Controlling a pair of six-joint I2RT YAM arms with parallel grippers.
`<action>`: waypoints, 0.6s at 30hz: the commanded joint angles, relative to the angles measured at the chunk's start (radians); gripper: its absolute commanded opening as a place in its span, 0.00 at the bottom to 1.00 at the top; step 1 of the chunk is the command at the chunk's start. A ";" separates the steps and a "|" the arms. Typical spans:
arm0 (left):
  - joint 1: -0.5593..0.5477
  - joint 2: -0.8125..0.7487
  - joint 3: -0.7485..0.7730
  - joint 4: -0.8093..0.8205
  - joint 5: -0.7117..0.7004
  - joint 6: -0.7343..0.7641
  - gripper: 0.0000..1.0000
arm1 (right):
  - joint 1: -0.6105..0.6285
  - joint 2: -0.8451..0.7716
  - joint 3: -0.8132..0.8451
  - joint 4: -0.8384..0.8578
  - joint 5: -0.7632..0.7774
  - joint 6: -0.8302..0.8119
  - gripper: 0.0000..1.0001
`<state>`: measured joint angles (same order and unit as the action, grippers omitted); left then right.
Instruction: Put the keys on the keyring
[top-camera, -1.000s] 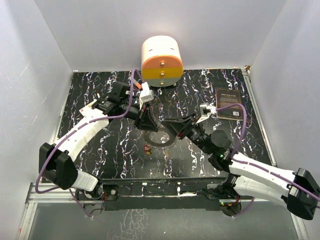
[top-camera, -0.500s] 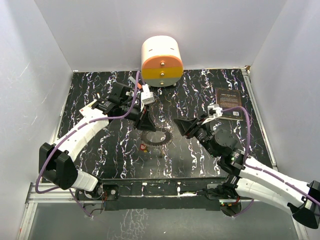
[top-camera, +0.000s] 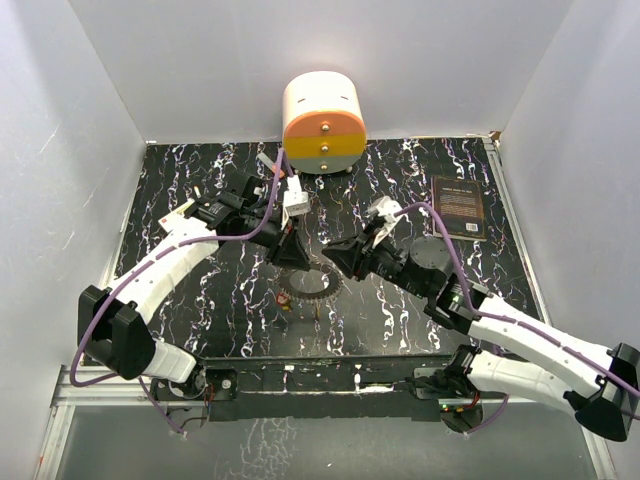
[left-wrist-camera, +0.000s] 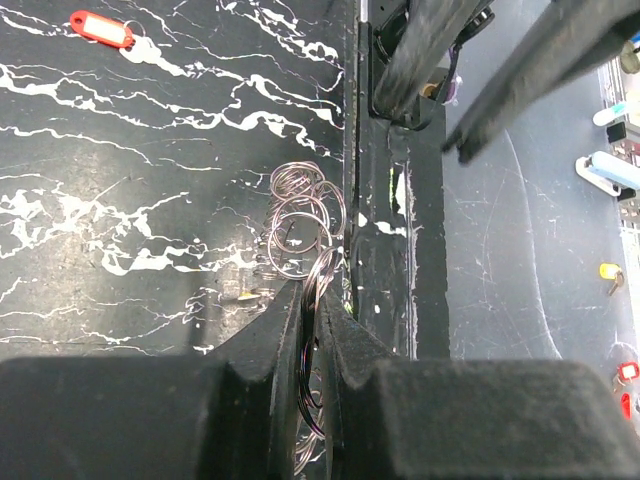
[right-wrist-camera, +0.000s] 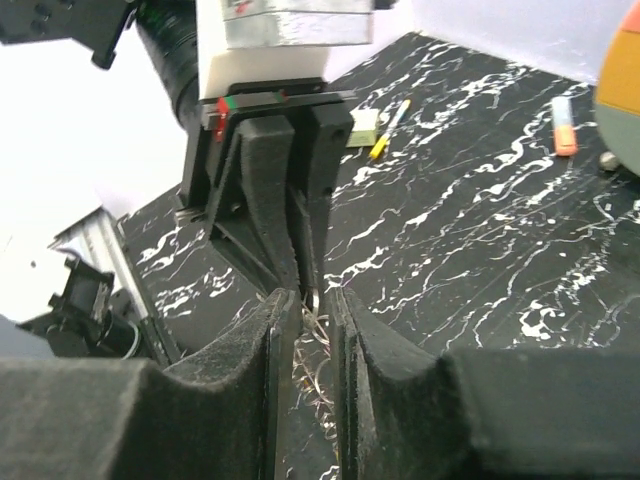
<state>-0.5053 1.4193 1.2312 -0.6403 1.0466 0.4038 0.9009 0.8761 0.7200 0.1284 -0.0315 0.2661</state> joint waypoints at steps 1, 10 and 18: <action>-0.019 -0.046 0.028 -0.052 0.042 0.058 0.00 | -0.002 0.032 0.063 0.007 -0.131 -0.058 0.28; -0.038 -0.047 0.037 -0.077 0.023 0.085 0.00 | -0.002 0.117 0.090 0.010 -0.209 -0.057 0.21; -0.046 -0.046 0.036 -0.087 0.018 0.095 0.00 | -0.003 0.140 0.096 0.011 -0.210 -0.054 0.21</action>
<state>-0.5446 1.4189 1.2312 -0.7128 1.0267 0.4747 0.9005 1.0214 0.7582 0.0853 -0.2230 0.2249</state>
